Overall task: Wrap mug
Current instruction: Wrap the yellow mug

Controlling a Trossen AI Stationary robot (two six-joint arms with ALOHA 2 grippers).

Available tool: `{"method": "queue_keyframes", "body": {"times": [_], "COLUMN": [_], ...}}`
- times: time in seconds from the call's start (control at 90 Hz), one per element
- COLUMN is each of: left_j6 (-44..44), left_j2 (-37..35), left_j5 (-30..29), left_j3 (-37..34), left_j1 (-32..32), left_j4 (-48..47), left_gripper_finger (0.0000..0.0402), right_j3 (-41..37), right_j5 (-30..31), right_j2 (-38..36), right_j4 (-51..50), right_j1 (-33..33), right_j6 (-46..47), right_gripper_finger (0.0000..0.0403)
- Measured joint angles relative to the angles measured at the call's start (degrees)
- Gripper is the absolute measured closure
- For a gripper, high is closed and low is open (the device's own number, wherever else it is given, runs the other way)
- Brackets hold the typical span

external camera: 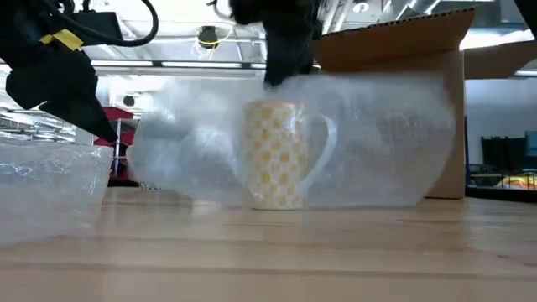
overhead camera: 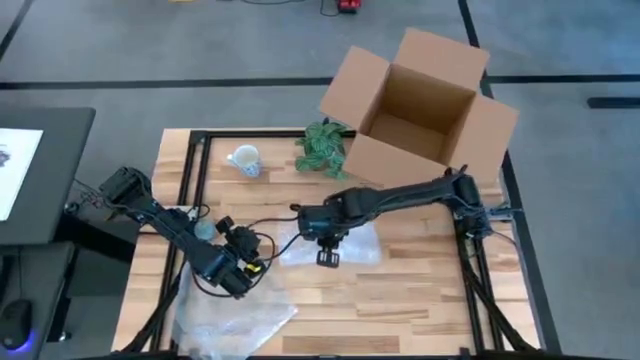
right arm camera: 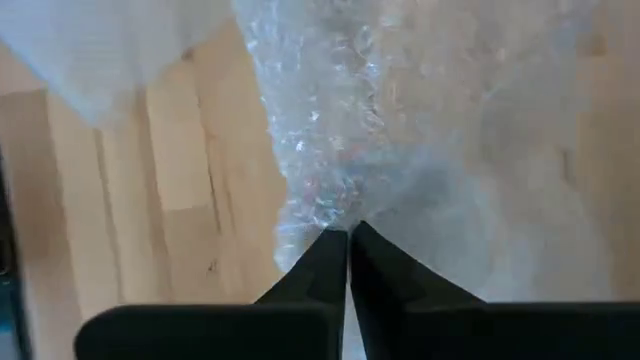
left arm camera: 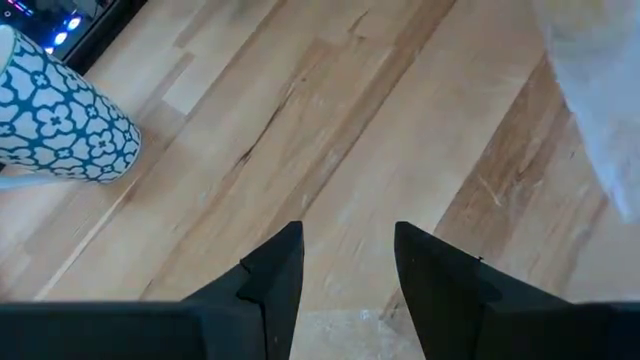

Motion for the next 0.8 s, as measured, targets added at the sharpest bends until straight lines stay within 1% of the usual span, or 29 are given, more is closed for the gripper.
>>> {"method": "queue_keyframes", "body": {"times": [0.2, 0.289, 0.389, 0.556, 0.611, 0.7, 0.8], "left_j6": [0.4, 3.9, 12.4, 32.0, 37.6, 43.8, 49.0], "left_j2": [0.0, 0.0, 0.0, 0.0, 0.0, 0.0, 0.0], "left_j5": [-0.1, -0.3, -1.9, -2.9, -3.0, -4.6, -3.8], "left_j3": [0.1, 0.8, 1.3, 1.4, 1.4, 1.4, 1.3], "left_j1": [-2.6, -4.4, -5.9, -5.8, -5.1, -3.9, -2.4], "left_j4": [0.5, 3.1, 11.8, 31.0, 36.5, 43.5, 47.8], "left_gripper_finger": [0.0264, 0.0264, 0.0264, 0.0264, 0.0264, 0.0264, 0.0264], "right_j3": [-0.3, 0.0, 0.0, 1.4, 2.7, 4.7, 7.0], "right_j5": [-0.8, -1.2, -1.6, -1.1, -0.6, -0.1, 0.4], "right_j2": [6.1, 8.0, 9.2, 8.8, 8.8, 8.4, 8.0], "right_j4": [1.7, 2.0, 2.3, 2.4, 2.0, 1.9, 1.9], "right_j1": [-0.1, -0.1, -0.2, 0.0, 0.4, 1.1, 1.8], "right_j6": [0.3, 0.3, -0.7, -2.2, -3.7, -6.0, -7.4], "right_gripper_finger": [0.0402, 0.0403, 0.0403, 0.0395, 0.0383, 0.0352, 0.0313]}}
